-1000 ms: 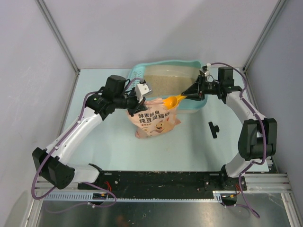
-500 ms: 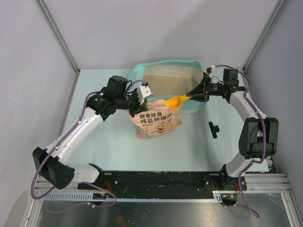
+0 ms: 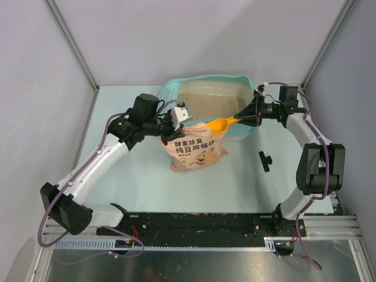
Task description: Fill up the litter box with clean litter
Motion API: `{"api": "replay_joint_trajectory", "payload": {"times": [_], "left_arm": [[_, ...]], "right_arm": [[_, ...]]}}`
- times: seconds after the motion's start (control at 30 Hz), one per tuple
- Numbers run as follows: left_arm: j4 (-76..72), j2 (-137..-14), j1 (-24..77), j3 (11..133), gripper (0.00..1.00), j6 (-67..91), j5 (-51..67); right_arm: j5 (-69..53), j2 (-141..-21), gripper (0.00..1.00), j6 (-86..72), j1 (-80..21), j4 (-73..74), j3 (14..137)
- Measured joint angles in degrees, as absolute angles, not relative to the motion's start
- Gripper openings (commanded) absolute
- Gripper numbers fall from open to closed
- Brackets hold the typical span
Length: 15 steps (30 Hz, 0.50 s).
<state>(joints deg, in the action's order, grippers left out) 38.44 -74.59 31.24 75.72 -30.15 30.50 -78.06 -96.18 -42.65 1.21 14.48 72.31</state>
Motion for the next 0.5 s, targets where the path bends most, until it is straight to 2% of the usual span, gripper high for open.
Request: {"api": "replay_joint_trajectory", "payload": {"times": [0.33, 0.5], "left_arm": [[38.68, -75.18, 31.4, 75.77, 0.0, -30.5, 30.63], [38.89, -75.5, 31.4, 76.31, 0.0, -30.5, 30.61]], "right_arm": [[-76.14, -95.79, 0.0, -38.11, 1.58, 20.43, 72.47], [-70.06, -91.42, 0.0, -32.95, 0.6, 26.02, 74.0]]}}
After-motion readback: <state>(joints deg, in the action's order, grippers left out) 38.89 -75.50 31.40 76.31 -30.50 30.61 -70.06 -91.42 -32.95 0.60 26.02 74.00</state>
